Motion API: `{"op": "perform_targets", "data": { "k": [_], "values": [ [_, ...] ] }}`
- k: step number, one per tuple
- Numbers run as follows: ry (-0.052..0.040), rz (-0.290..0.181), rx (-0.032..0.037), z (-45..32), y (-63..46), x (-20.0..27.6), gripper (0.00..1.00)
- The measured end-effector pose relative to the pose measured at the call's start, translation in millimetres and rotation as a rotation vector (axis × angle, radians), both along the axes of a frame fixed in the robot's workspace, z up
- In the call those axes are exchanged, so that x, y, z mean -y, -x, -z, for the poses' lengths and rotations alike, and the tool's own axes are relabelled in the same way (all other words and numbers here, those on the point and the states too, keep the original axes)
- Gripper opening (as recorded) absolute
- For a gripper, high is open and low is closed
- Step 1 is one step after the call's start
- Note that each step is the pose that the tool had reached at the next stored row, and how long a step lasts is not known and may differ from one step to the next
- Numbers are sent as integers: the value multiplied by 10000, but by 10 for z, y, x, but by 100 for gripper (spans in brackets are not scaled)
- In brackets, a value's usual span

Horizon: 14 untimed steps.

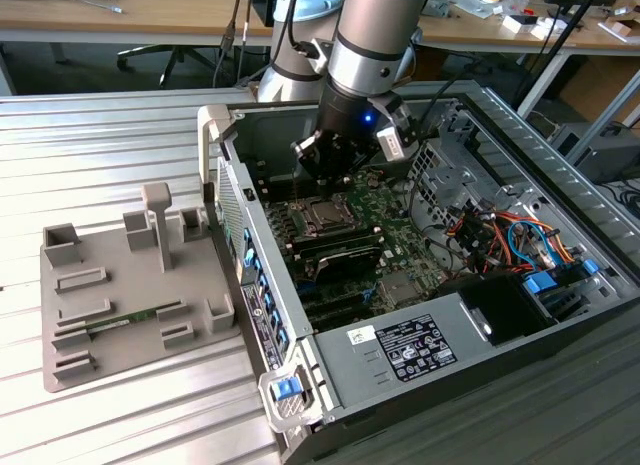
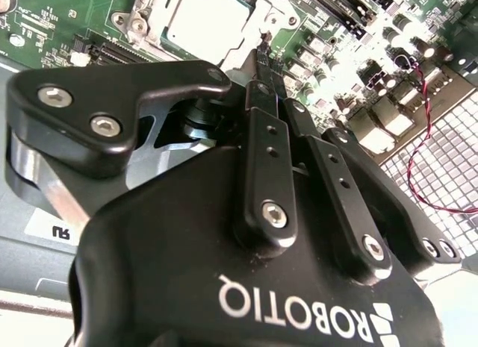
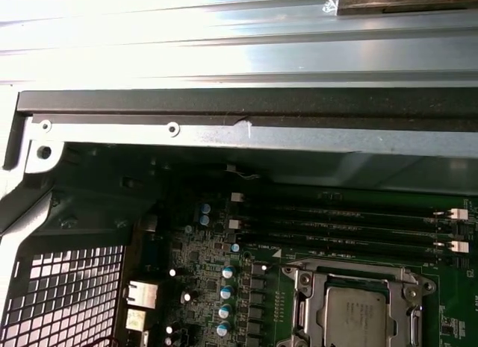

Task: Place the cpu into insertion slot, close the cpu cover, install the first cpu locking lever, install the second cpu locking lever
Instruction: 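Install the first cpu locking lever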

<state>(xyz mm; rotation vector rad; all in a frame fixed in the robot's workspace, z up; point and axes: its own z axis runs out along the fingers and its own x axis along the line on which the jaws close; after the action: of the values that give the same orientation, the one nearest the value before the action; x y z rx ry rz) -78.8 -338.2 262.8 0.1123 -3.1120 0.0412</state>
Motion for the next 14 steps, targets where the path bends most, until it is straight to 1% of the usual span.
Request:
{"op": "perform_targets", "data": {
  "k": [14],
  "values": [
    [0,0,0,0,38,0,10]
  ]
}}
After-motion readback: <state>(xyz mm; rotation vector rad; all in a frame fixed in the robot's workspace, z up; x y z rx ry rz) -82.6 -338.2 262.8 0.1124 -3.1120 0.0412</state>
